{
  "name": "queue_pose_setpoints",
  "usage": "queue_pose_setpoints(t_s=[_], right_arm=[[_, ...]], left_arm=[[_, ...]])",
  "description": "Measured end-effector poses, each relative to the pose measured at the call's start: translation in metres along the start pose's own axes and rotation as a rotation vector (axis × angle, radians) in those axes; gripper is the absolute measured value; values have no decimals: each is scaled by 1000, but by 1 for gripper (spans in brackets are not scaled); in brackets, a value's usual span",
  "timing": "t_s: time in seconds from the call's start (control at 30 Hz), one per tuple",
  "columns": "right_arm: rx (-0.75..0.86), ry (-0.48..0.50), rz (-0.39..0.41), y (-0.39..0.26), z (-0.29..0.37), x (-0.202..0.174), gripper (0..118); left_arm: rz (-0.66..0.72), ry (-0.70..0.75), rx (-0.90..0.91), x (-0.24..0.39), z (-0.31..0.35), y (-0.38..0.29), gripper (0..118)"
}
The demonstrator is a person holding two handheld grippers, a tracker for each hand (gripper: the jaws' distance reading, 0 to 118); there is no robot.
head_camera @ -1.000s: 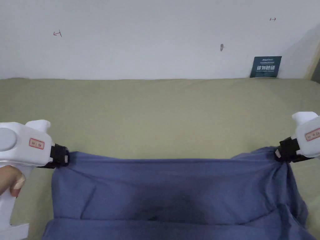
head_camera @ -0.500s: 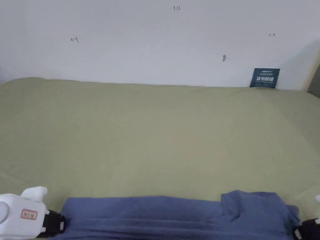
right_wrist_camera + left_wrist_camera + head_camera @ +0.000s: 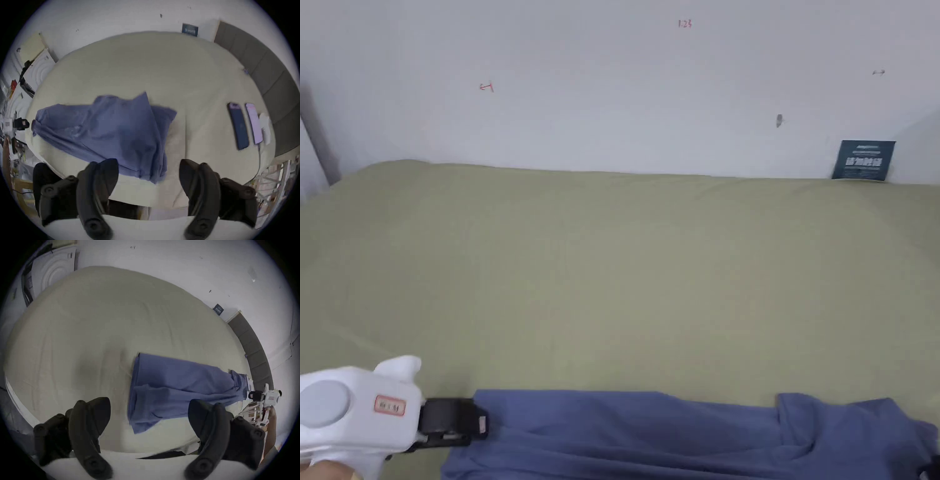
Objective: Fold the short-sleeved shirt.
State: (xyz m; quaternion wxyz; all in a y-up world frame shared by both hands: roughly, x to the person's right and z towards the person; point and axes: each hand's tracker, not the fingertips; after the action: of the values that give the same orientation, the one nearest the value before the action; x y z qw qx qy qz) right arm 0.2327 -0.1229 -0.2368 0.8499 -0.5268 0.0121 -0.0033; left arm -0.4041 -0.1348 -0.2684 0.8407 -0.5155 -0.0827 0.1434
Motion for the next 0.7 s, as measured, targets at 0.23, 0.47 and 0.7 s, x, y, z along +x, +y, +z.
queue_pose_setpoints(t_s=[0.23,0.47,0.7], right_arm=[[86,163,-45,21,38,-21,0],[86,203,-48,17,28,-32,0],[66,199,-17,18,23,-36,0]], left_arm=[[-113,-11,137,23,45,-2,1],[-69,-68,84,2,37,-2,0],[13,-262,-24,-35,9,21,7]])
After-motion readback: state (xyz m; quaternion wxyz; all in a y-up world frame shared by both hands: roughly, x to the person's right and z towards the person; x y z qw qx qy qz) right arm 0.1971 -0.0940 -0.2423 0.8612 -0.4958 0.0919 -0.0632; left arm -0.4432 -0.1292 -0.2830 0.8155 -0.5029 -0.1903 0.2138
